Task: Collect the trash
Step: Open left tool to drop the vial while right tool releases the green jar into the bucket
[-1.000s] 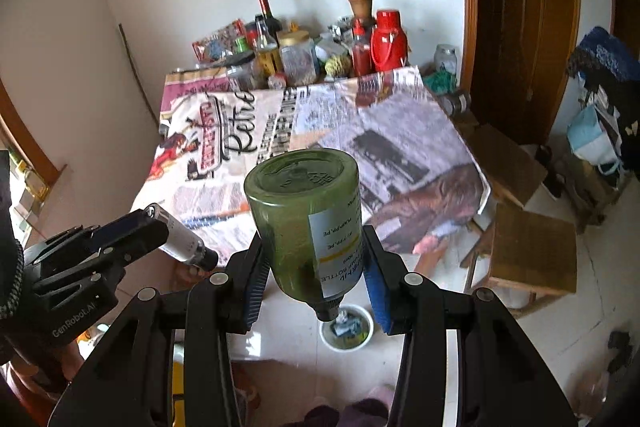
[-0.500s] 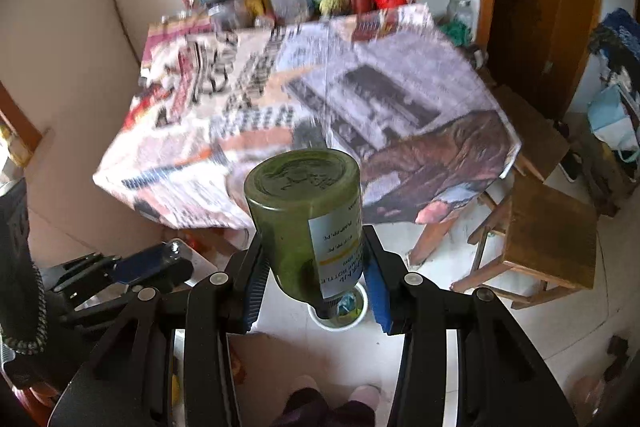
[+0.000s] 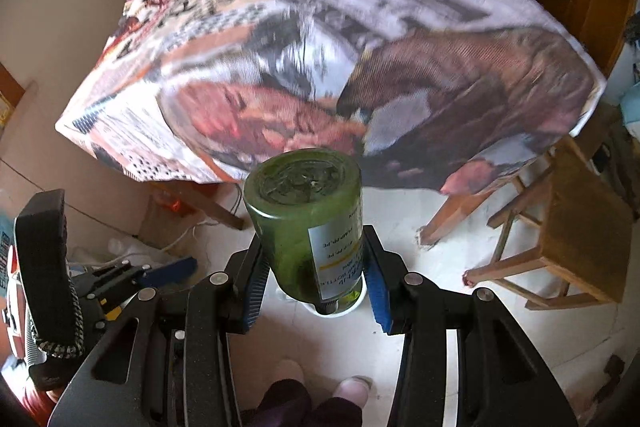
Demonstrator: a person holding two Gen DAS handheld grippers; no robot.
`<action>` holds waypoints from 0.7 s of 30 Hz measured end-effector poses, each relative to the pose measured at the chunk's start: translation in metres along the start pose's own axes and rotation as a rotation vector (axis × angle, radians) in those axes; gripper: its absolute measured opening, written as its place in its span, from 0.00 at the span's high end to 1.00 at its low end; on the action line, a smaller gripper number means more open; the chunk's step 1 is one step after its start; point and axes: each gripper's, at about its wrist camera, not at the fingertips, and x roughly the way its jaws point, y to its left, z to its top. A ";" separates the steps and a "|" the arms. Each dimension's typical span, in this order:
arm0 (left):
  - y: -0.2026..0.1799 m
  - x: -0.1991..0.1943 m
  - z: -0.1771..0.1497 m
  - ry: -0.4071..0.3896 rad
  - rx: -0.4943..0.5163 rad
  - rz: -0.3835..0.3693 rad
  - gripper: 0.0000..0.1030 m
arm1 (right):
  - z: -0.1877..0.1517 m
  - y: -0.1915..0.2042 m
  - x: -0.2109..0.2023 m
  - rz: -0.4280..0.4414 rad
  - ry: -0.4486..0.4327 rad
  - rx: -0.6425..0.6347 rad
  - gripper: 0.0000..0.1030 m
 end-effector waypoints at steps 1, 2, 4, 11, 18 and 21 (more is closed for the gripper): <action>0.003 0.000 -0.001 -0.001 -0.003 0.012 0.56 | 0.000 0.001 0.004 0.006 0.010 0.000 0.61; 0.006 -0.002 -0.002 -0.004 -0.008 0.028 0.55 | -0.001 0.003 0.009 0.020 0.023 -0.003 0.61; 0.013 -0.006 -0.001 -0.012 -0.020 0.032 0.54 | 0.000 0.008 0.015 0.054 0.036 -0.013 0.61; 0.022 -0.036 0.006 -0.060 -0.075 0.059 0.42 | 0.005 0.017 0.016 0.068 0.083 -0.048 0.39; 0.001 -0.078 0.012 -0.112 -0.091 0.079 0.42 | 0.010 0.003 -0.021 0.073 0.089 -0.025 0.39; -0.013 -0.100 0.016 -0.146 -0.085 0.083 0.42 | 0.015 0.000 -0.046 0.072 0.073 -0.019 0.39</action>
